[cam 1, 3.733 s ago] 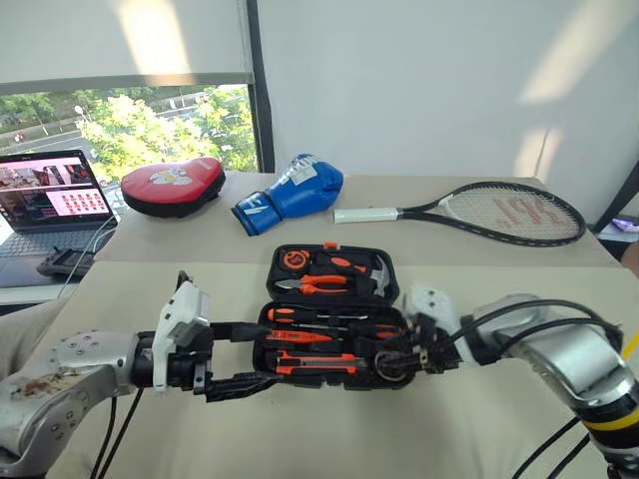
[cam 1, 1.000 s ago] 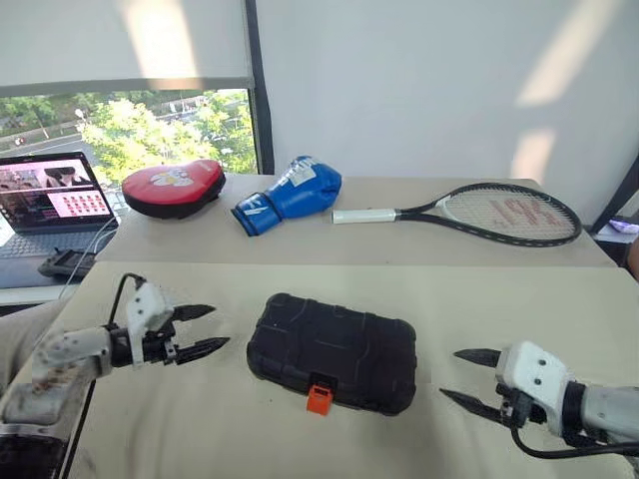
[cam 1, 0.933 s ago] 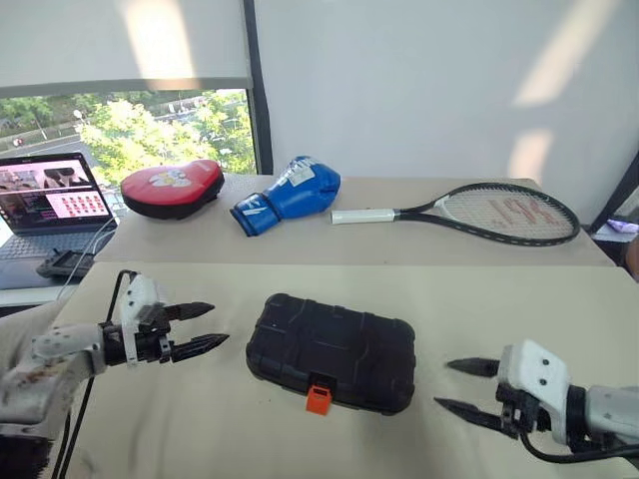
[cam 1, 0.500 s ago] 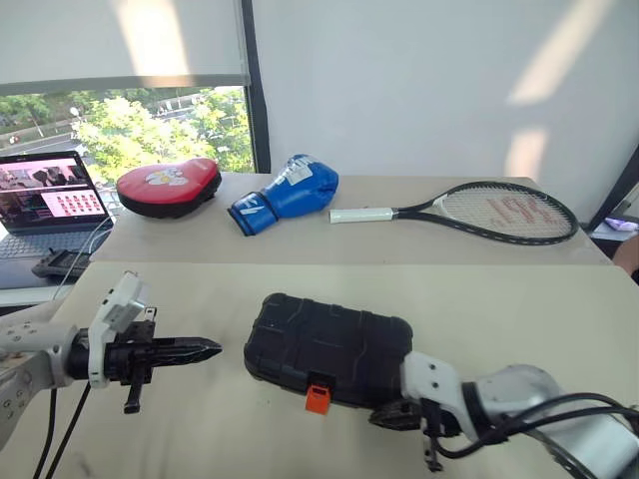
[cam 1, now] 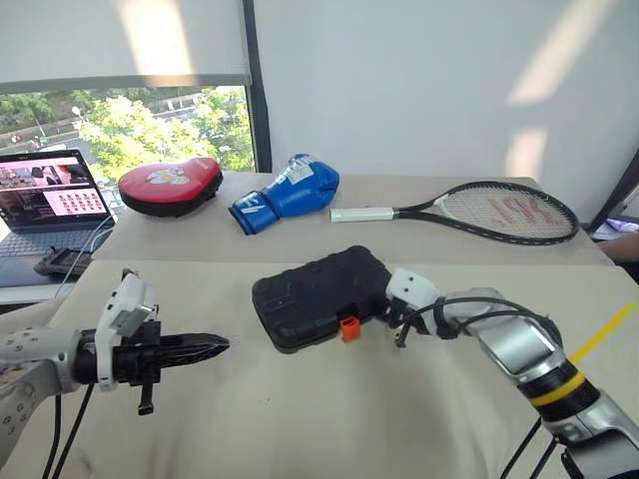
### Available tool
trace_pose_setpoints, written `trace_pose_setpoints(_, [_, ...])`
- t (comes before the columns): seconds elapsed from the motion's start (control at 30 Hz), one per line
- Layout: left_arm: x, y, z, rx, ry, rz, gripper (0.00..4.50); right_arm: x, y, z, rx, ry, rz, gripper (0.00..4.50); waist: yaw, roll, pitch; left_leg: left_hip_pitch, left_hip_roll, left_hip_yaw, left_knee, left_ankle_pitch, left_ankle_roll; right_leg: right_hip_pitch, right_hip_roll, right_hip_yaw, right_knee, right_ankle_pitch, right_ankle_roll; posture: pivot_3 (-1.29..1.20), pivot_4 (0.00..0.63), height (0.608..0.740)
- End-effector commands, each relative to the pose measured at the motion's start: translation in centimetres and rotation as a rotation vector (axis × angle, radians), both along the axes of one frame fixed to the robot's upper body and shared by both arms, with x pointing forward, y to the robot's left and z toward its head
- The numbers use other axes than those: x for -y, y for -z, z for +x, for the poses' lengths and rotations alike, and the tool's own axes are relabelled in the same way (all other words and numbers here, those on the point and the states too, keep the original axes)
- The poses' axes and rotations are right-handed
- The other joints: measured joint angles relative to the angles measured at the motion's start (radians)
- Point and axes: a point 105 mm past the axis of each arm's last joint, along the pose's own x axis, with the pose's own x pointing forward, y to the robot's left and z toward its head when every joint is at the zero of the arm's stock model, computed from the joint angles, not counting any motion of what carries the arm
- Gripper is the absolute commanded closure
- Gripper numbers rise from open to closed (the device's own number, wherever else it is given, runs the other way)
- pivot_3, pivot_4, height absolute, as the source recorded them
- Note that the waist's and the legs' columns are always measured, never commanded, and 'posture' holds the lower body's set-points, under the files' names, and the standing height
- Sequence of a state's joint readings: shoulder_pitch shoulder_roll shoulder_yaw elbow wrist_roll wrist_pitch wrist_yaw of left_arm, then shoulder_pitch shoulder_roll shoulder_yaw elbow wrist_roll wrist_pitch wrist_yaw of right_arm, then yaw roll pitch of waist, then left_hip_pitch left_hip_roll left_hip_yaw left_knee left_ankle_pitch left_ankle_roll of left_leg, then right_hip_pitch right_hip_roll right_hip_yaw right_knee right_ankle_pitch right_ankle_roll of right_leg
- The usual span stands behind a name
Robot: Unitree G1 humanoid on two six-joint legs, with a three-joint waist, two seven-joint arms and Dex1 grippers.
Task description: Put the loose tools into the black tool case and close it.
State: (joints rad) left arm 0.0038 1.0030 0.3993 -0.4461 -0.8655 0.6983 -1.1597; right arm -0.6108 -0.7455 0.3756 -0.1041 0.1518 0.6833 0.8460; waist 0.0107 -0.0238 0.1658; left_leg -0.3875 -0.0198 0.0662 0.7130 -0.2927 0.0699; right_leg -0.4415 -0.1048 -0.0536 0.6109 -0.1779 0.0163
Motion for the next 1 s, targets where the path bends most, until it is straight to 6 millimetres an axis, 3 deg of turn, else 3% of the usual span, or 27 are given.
trace_pose_setpoints(0.03, [1.2,-0.9,0.3,0.057,0.041,-0.003,2.65,0.5,-2.5,-1.2,0.017,-0.014,0.104,4.50,0.001,0.000,0.000,-0.001,0.000,0.000,0.000,0.000,0.000,0.000,0.000,-0.001,0.000,0.000,0.000,0.00,0.150,0.740])
trace_pose_setpoints(0.13, [2.2,-0.7,1.0,0.080,0.064,-0.004,1.44,1.1,-3.2,-2.5,0.014,0.040,0.200,4.50,0.004,0.000,0.000,-0.002,0.000,-0.001,0.000,-0.001,0.001,0.000,-0.001,-0.002,-0.001,-0.001,0.001,0.00,0.150,0.740])
trace_pose_setpoints(0.27, [4.3,0.0,2.5,0.115,0.097,-0.001,0.05,0.5,-3.3,-5.4,-0.031,0.080,0.323,3.40,0.005,0.000,0.000,-0.002,-0.001,-0.001,0.001,-0.002,0.003,0.001,-0.002,-0.002,-0.002,-0.001,0.002,0.00,0.150,0.740])
trace_pose_setpoints(0.43, [7.6,1.7,5.3,0.129,0.148,0.016,0.00,-1.4,-2.3,-7.0,-0.039,0.191,0.417,1.75,0.006,0.000,0.000,0.000,-0.001,-0.001,0.001,-0.001,0.002,0.003,-0.002,-0.001,0.000,0.000,0.001,0.00,0.150,0.740])
trace_pose_setpoints(0.5, [8.4,2.4,6.2,0.122,0.160,0.020,0.00,-1.6,-1.9,-6.6,-0.005,0.239,0.403,1.75,0.002,0.000,0.000,0.000,-0.002,-0.001,0.001,0.000,0.001,0.003,-0.001,0.000,0.000,0.000,0.001,0.00,0.150,0.740])
trace_pose_setpoints(0.6, [8.5,5.0,7.5,0.088,0.181,0.086,0.00,-2.8,-1.3,-6.6,0.008,0.267,0.420,1.75,-0.001,0.000,0.000,0.001,-0.002,-0.001,0.001,0.000,0.001,0.003,0.000,0.001,0.001,0.000,0.001,0.00,0.150,0.740])
trace_pose_setpoints(0.73, [8.0,7.8,7.4,0.025,0.248,0.166,0.00,-3.5,-0.4,-6.3,0.020,0.318,0.414,1.75,-0.002,0.001,-0.002,0.002,0.000,0.000,0.001,0.000,0.001,0.002,0.003,0.002,0.002,0.000,0.001,0.00,0.150,0.740])
trace_pose_setpoints(1.0, [7.7,7.7,7.3,0.023,0.271,0.165,0.00,-5.0,0.3,-5.9,0.003,0.350,0.448,1.75,-0.002,0.001,-0.003,0.004,-0.001,0.000,0.001,-0.002,0.005,0.004,0.002,0.002,0.001,0.000,0.001,0.00,0.150,0.740])
